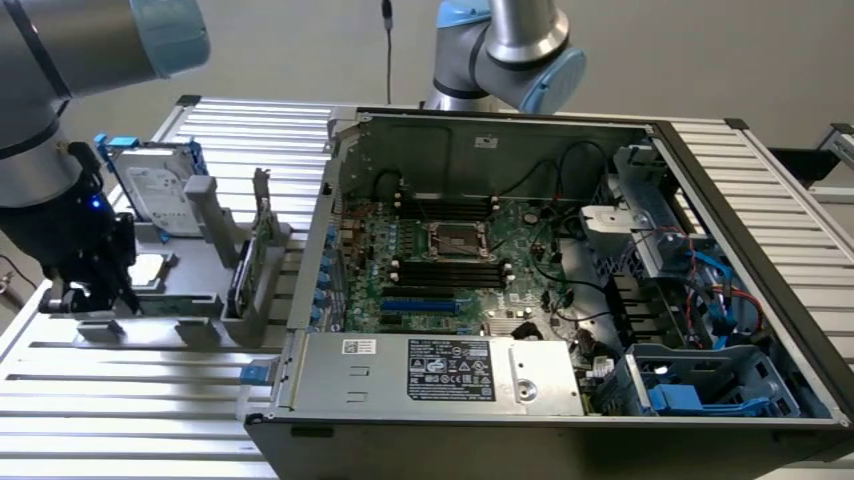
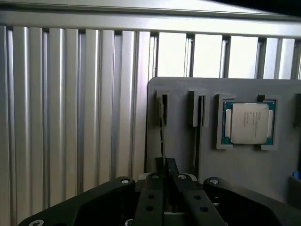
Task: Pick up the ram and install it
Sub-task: 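Pick up the ram and move it above insertion slot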
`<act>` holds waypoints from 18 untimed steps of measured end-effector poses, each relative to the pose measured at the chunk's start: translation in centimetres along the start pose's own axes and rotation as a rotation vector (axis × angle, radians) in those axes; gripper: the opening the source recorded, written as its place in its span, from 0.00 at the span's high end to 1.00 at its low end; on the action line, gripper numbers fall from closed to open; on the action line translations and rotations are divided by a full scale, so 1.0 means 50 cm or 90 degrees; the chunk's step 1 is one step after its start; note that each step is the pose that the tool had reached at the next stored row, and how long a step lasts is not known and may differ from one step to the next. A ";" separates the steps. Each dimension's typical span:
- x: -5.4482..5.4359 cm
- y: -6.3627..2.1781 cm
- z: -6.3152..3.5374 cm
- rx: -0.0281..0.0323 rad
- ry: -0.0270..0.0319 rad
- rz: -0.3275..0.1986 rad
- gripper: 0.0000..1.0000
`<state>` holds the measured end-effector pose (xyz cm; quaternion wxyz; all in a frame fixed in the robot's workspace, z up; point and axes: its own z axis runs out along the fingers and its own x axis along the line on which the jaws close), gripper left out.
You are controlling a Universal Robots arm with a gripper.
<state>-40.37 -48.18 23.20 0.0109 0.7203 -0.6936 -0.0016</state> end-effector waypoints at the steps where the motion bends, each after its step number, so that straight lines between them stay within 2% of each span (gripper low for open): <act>1: 0.000 0.000 -0.009 0.0000 0.0000 0.000 0.86; 13: 0.001 -0.006 -0.118 -0.0001 -0.0002 0.015 0.86; 18: -0.003 -0.011 -0.157 0.0001 0.0004 0.019 0.86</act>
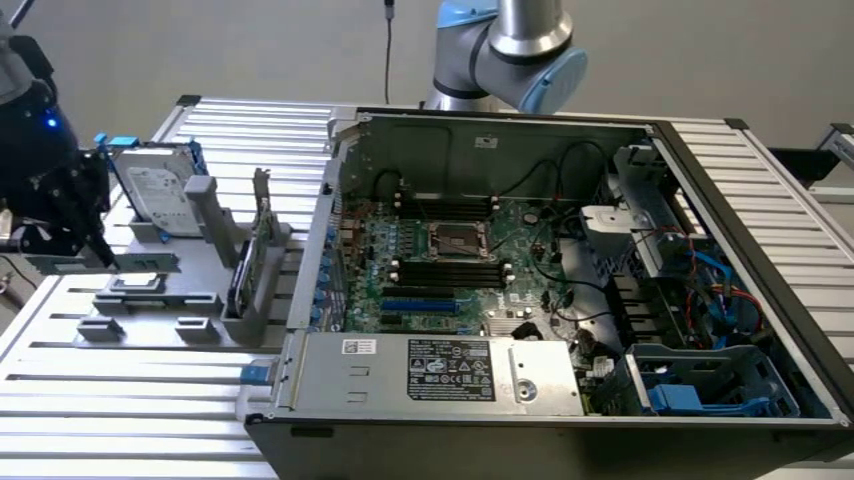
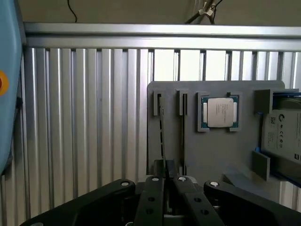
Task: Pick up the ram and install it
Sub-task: 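Pick up the ram and move it above insertion slot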
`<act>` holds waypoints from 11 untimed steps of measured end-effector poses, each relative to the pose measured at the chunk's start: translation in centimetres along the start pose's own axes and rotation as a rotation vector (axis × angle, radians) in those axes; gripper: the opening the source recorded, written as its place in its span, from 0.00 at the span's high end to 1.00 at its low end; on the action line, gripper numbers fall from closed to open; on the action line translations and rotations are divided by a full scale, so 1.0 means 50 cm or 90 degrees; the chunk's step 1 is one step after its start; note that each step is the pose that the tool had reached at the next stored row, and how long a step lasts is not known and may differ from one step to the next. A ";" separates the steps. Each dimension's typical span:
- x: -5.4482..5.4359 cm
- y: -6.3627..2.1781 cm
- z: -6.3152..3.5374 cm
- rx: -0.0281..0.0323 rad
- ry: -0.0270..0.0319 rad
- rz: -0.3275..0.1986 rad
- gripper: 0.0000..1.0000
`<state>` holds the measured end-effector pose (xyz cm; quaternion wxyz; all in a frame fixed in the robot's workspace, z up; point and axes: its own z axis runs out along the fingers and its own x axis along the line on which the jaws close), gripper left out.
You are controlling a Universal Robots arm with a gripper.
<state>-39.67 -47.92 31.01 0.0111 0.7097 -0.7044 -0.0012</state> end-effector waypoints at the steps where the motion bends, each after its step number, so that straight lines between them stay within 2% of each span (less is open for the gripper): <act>1: -0.001 -0.004 -0.006 0.0000 0.0000 0.000 0.86; 5: -0.005 -0.031 -0.033 -0.0001 0.0001 0.000 0.86; 11: -0.008 -0.085 -0.065 -0.0001 0.0001 0.000 0.86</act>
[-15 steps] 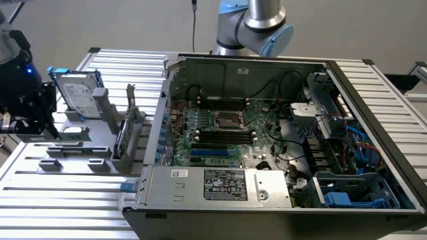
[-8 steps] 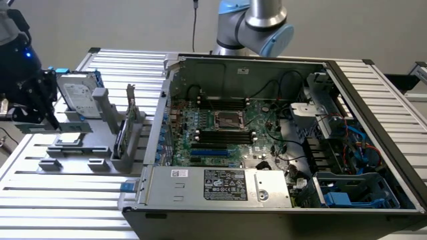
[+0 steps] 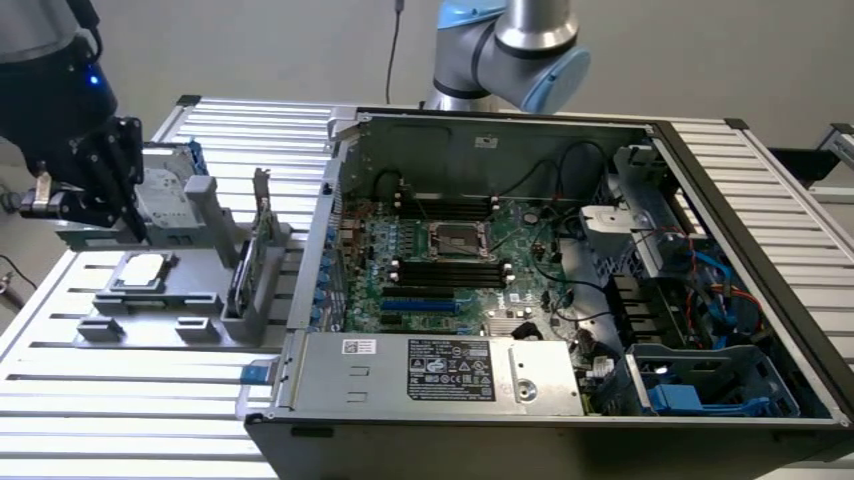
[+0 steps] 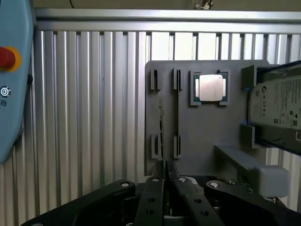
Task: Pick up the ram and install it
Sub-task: 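Pick up the ram and move it above insertion slot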
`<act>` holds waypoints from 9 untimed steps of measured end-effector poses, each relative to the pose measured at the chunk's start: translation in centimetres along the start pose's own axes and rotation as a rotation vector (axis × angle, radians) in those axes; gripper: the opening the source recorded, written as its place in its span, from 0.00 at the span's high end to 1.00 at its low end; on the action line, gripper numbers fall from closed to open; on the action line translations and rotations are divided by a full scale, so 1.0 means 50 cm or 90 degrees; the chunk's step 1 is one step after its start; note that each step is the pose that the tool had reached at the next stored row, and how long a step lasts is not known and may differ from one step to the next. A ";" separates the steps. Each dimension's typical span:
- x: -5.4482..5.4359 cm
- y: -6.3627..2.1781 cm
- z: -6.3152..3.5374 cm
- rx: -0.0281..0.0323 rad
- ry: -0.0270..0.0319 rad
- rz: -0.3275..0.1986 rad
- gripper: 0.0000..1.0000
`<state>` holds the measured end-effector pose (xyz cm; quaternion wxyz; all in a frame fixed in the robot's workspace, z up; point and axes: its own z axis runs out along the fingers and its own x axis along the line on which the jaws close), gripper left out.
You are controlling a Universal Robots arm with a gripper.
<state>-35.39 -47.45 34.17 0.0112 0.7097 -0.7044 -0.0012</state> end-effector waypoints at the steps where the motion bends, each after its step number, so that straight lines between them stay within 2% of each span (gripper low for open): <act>1: 0.000 -0.009 -0.005 0.0000 0.0000 0.000 0.86; 9: 0.000 -0.081 -0.052 0.0000 0.0000 0.000 0.86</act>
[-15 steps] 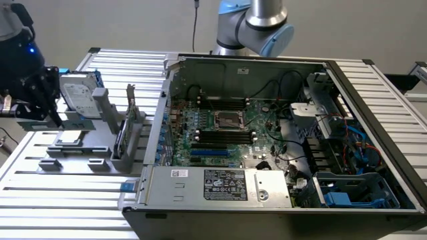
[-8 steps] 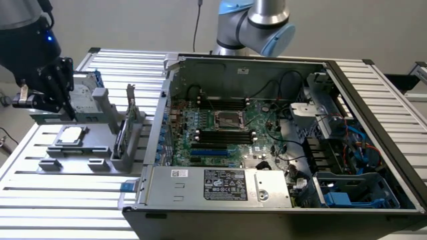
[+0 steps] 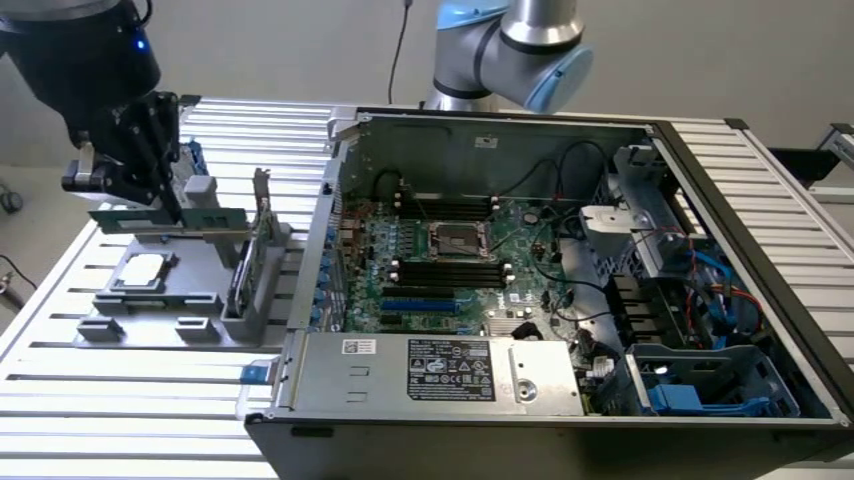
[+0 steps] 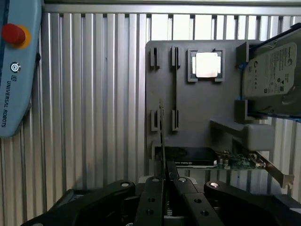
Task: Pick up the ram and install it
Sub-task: 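Pick up the ram and move it above insertion slot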
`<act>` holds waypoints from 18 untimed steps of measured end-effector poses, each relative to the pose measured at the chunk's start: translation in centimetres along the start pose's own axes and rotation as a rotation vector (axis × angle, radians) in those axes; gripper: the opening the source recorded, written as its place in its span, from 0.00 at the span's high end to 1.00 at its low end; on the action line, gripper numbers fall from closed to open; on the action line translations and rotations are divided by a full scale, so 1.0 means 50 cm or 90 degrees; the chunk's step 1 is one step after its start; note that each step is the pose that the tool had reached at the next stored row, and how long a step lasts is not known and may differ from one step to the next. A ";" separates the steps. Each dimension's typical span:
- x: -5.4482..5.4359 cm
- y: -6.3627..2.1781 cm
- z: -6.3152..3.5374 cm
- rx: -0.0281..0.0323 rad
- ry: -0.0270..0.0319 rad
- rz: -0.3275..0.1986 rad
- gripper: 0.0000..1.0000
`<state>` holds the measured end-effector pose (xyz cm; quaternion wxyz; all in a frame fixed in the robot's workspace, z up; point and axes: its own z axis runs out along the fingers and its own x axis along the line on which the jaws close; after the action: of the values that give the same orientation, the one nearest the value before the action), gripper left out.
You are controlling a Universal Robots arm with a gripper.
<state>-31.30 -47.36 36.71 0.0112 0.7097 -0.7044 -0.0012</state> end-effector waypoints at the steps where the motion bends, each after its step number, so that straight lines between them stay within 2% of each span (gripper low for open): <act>1: 0.000 -0.009 -0.006 0.0000 0.0000 0.000 0.86; 11: 0.000 -0.099 -0.068 0.0000 -0.0001 0.000 0.86; 18: -0.001 -0.163 -0.081 -0.0001 0.0000 0.000 0.86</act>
<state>-23.09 -47.20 40.63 0.0113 0.7097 -0.7044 -0.0012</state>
